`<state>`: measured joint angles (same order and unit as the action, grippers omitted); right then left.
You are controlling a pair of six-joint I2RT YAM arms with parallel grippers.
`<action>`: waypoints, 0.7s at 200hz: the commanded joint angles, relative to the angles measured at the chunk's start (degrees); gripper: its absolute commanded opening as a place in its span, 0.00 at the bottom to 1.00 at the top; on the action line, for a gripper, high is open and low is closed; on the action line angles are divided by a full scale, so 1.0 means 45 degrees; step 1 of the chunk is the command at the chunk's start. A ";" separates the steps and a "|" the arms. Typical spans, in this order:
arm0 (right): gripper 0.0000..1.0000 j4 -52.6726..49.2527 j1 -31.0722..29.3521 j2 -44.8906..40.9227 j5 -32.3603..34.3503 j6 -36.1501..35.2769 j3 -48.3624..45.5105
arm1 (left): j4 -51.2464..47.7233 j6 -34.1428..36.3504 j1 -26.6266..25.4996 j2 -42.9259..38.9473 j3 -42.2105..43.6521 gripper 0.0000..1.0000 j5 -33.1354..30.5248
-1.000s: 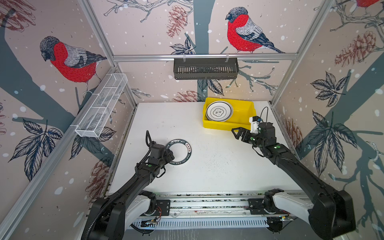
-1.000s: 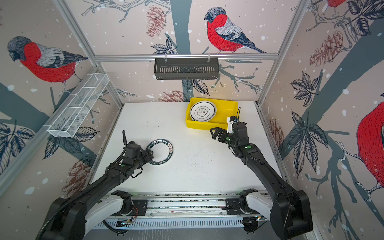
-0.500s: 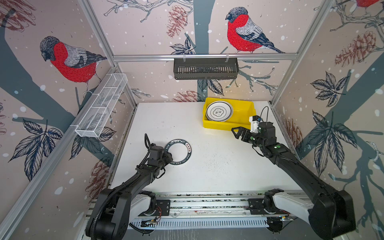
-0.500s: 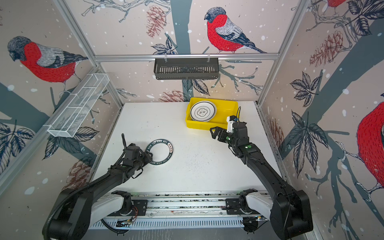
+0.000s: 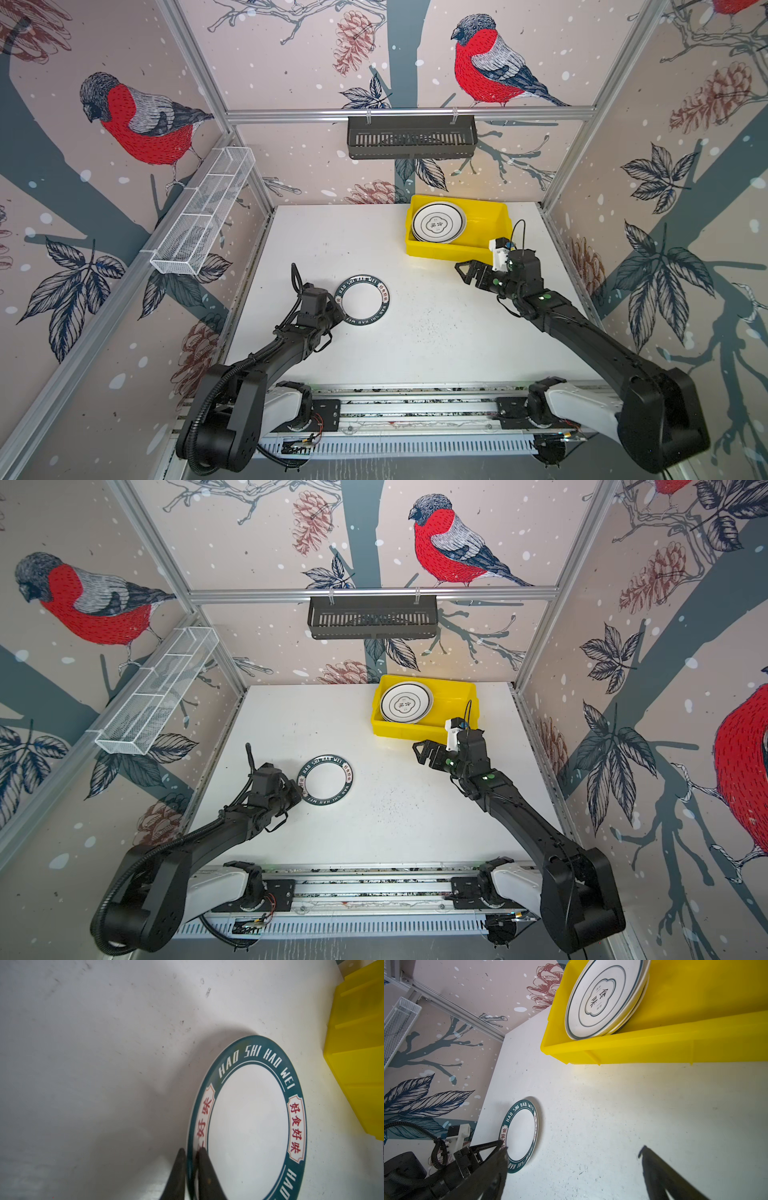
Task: Place the plates into the plastic bin on the countertop
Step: 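Close the left gripper on the teal-rimmed plate's edge and tilt it up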
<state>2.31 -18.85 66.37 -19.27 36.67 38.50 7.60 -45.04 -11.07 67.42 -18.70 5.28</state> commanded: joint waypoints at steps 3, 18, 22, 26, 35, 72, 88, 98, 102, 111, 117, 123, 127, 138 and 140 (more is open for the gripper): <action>0.99 0.0835 -0.0232 0.0301 -0.0104 0.0396 -0.0041 | 0.0031 0.0299 -0.0001 0.0134 -0.0267 0.05 0.0105; 0.99 0.0849 -0.0322 0.0506 -0.0113 0.0426 -0.0022 | 0.0031 0.0338 -0.0001 0.0251 -0.0354 0.05 0.0080; 0.99 0.0851 -0.0351 0.0520 -0.0108 0.0447 -0.0028 | 0.0020 0.0350 -0.0001 0.0296 -0.0384 0.05 0.0060; 0.99 0.0864 -0.0361 0.0542 -0.0094 0.0448 -0.0021 | 0.0027 0.0364 0.0000 0.0329 -0.0409 0.05 0.0058; 0.99 0.0874 -0.0380 0.0581 -0.0079 0.0447 -0.0002 | 0.0030 0.0412 -0.0001 0.0441 -0.0449 0.05 0.0057; 0.99 0.0757 -0.0438 0.0581 -0.0017 0.0359 0.0122 | 0.0147 0.0383 -0.0001 0.0648 -0.0643 0.00 0.0378; 0.99 0.0775 -0.0497 0.0545 0.0011 0.0342 0.0126 | 0.0329 0.0317 0.0000 0.0514 -0.0723 0.00 0.0849; 0.99 0.0868 -0.0554 0.0615 0.0011 0.0358 0.0116 | 0.0483 0.0200 -0.0001 0.0383 -0.0802 0.00 0.1240; 0.99 0.0891 -0.0590 0.0632 0.0006 0.0367 0.0104 | 0.0550 0.0176 -0.0001 0.0285 -0.0839 0.00 0.1431; 0.99 0.0980 -0.0649 0.0716 -0.0052 0.0387 0.0095 | 0.0761 0.0053 0.0002 0.0145 -0.0958 0.00 0.1862; 0.99 0.1028 -0.0696 0.0819 -0.0110 0.0406 0.0104 | 0.0952 -0.0086 -0.0001 0.0034 -0.1012 0.00 0.2142; 0.99 0.1083 -0.0730 0.0884 -0.0166 0.0441 0.0126 | 0.1136 -0.0277 -0.0001 -0.0061 -0.1073 0.00 0.2381; 0.99 0.1123 -0.0766 0.0957 -0.0223 0.0460 0.0135 | 0.1265 -0.0382 -0.0001 -0.0128 -0.1112 0.00 0.2518; 0.99 0.1232 -0.0810 0.1087 -0.0361 0.0524 0.0144 | 0.1608 -0.0583 0.0009 -0.0274 -0.1253 0.00 0.2879; 0.99 0.1252 -0.0825 0.1105 -0.0380 0.0524 0.0152 | 0.1665 -0.0618 0.0002 -0.0294 -0.1269 0.00 0.2921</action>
<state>5.02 -22.06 70.41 -19.55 38.76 38.65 10.17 -45.17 -11.07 67.31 -23.20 12.91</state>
